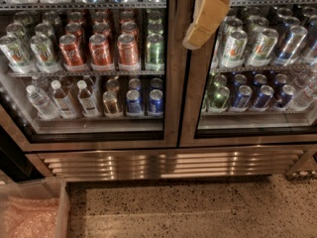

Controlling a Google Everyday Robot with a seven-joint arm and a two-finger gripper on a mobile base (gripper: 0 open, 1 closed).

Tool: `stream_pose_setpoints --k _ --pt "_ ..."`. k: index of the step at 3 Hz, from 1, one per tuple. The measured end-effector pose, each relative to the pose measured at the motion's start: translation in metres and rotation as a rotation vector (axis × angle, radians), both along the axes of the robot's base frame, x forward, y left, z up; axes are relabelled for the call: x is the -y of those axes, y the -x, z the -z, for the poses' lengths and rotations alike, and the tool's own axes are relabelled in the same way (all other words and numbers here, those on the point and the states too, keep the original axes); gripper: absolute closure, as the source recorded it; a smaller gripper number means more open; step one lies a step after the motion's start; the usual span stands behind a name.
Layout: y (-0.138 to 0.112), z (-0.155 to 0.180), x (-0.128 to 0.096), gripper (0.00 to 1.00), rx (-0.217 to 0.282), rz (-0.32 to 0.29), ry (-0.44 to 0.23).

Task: Open left fridge door

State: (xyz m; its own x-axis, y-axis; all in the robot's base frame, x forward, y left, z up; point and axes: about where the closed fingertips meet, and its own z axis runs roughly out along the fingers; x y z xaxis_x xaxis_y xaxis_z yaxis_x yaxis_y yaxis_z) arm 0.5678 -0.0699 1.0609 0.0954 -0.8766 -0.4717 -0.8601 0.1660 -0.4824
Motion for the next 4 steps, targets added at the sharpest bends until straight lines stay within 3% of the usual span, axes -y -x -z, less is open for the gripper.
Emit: stream_pose_setpoints --k 1,4 --pt "-0.008 0.001 0.029 0.00 -0.002 0.093 0.042" --pt "-0.007 0.001 0.018 0.00 -0.003 0.091 0.041"
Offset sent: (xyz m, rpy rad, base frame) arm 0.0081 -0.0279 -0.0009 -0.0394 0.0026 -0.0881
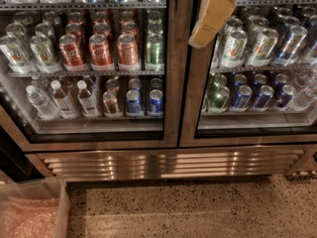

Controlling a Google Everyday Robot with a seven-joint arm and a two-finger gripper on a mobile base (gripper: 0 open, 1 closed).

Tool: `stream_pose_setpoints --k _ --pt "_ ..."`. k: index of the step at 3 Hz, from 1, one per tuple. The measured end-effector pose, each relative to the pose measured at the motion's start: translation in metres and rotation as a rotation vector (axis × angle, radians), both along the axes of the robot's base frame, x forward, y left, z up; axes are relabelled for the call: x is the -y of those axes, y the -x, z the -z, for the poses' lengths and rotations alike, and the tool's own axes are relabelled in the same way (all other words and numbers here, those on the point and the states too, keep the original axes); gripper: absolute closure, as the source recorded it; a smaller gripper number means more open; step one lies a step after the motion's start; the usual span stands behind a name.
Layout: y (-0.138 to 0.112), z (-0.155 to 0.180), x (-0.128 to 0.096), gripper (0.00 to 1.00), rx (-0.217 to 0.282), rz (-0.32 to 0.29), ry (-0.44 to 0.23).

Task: Open left fridge door

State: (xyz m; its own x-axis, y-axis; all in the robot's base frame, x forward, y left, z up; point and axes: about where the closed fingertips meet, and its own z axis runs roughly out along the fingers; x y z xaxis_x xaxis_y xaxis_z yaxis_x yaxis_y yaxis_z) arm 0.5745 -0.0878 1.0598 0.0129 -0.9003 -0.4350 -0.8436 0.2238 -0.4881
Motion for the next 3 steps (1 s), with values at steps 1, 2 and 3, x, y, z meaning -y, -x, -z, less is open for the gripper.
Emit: stream_pose_setpoints --k 1,2,3 --pt "0.002 0.017 -0.044 0.00 -0.063 -0.106 -0.028" --pt "0.001 0.017 -0.035 0.00 -0.063 -0.106 -0.028" --pt "0.000 0.017 -0.030 0.00 -0.063 -0.106 -0.029"
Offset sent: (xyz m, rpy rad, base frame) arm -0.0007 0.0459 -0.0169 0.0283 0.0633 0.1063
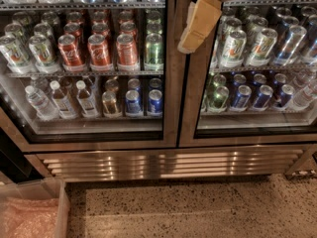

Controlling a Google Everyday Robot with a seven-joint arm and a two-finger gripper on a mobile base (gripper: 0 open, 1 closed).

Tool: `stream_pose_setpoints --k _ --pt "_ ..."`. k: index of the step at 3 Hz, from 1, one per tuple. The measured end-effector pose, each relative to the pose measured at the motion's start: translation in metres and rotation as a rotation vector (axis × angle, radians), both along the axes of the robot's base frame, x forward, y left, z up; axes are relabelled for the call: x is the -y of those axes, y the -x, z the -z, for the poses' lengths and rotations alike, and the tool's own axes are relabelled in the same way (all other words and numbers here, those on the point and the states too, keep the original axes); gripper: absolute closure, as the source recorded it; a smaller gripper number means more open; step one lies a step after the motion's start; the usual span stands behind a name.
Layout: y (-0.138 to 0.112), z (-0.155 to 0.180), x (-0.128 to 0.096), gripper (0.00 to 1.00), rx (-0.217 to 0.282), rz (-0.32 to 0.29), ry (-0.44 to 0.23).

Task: Open left fridge door

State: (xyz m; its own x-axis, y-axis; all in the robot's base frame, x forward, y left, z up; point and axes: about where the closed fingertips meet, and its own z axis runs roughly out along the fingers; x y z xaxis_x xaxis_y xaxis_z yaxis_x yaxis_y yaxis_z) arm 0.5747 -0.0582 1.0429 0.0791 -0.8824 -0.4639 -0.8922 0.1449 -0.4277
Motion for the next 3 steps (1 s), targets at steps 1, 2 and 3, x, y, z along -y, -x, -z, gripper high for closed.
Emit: stream_pose_setpoints --k 1,2,3 --pt "-0.018 0.020 -0.002 0.00 -0.057 0.016 -0.120" --pt "-0.019 0.026 -0.005 0.00 -0.074 0.011 -0.156" --pt "-0.016 0.037 -0.017 0.00 -0.095 -0.009 -0.205"
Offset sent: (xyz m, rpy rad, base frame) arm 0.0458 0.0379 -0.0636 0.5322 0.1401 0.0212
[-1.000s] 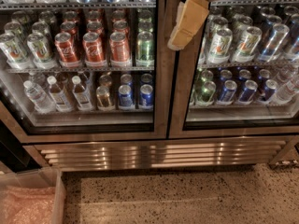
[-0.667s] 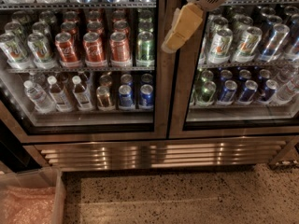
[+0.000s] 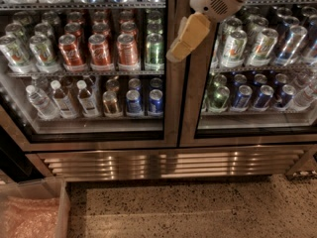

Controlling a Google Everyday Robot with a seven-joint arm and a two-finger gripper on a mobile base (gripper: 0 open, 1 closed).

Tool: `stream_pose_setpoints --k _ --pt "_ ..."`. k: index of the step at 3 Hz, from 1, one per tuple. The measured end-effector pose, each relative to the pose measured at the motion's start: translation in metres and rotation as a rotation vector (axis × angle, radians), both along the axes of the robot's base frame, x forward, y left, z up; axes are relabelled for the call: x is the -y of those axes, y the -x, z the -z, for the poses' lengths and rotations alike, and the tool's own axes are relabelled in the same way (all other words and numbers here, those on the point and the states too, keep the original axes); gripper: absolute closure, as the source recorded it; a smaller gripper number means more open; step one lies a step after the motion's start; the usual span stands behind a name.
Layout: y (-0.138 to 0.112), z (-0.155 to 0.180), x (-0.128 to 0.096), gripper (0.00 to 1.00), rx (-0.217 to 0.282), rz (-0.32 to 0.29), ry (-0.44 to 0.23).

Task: Open left fridge door

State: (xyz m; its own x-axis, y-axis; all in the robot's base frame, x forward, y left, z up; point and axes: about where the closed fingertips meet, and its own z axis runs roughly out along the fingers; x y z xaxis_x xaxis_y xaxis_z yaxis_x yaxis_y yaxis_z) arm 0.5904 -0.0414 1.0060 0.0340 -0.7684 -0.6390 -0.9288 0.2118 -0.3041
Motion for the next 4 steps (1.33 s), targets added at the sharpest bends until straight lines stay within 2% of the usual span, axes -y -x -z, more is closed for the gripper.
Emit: stream_pose_setpoints --k 2,3,4 --pt "0.0028 0.0001 0.0008 0.00 0.001 -0.004 -0.018" --pt "0.0004 0.0014 -0.0086 0.00 0.002 -0.031 -0.050" --pt "0.0028 0.0014 -0.0030 0.00 0.002 -0.031 -0.050"
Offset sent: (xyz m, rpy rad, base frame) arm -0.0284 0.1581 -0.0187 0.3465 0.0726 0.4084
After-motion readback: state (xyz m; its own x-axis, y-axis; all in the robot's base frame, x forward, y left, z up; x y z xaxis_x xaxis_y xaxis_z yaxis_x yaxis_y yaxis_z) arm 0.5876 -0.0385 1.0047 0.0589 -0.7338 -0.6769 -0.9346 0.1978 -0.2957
